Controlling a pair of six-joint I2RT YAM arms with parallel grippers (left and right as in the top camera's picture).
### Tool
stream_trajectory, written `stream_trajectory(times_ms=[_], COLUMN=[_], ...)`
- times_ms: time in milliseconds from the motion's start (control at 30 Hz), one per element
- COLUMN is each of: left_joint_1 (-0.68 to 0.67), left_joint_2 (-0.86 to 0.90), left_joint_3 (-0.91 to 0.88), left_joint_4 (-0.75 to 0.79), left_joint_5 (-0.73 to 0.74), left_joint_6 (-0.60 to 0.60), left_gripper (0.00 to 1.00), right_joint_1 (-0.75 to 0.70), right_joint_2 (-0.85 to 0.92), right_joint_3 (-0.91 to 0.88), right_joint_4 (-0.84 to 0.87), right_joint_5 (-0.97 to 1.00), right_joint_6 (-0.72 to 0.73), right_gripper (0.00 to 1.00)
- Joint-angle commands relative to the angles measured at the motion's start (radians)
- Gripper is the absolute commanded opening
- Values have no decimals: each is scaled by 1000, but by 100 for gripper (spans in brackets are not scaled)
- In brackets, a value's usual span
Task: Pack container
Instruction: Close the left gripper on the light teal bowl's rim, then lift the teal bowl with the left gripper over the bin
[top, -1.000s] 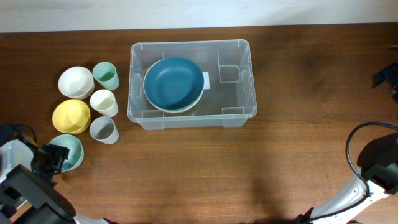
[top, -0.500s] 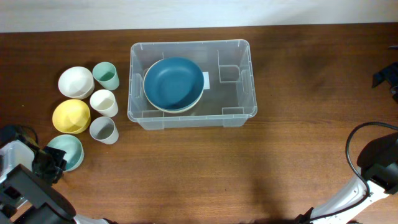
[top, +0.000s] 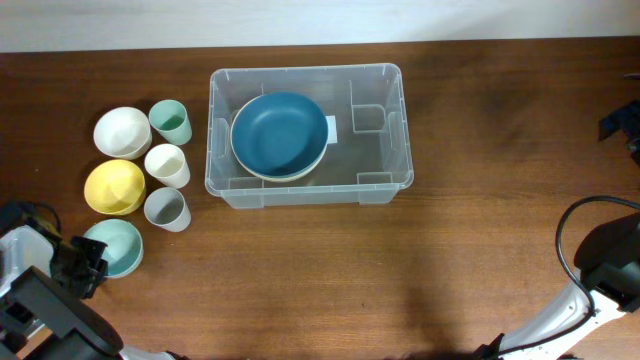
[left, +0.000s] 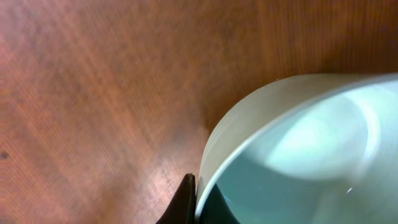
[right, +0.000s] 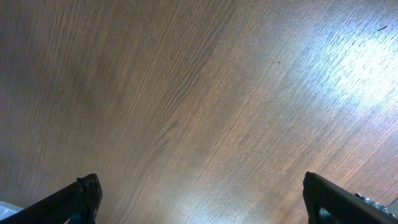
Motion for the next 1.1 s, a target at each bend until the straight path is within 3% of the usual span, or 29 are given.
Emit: stream_trajectory(times_ms=[0, 267, 567, 800, 1067], left_joint_1=[44, 122, 43, -182, -655], left_joint_2=[15, -95, -301, -475, -505], left_joint_3=[14, 63, 150, 273, 312], left_joint_4=[-53, -90, -88, -46, 363], left_joint_5=[-101, -87, 1, 5, 11], left_joint_6=[2, 2, 14, 13, -45], left_gripper=[1, 1, 1, 1, 1], right_joint_1=[-2, -2, -2, -2, -2], right_joint_2=[-19, -19, -19, -19, -19], right_joint_3=[-5, -5, -5, -5, -5], right_joint_4=[0, 0, 0, 0, 0], right_joint_5=[16, 16, 16, 16, 16], right_joint_6=[-6, -6, -6, -6, -6], right_gripper=[99, 99, 99, 99, 99])
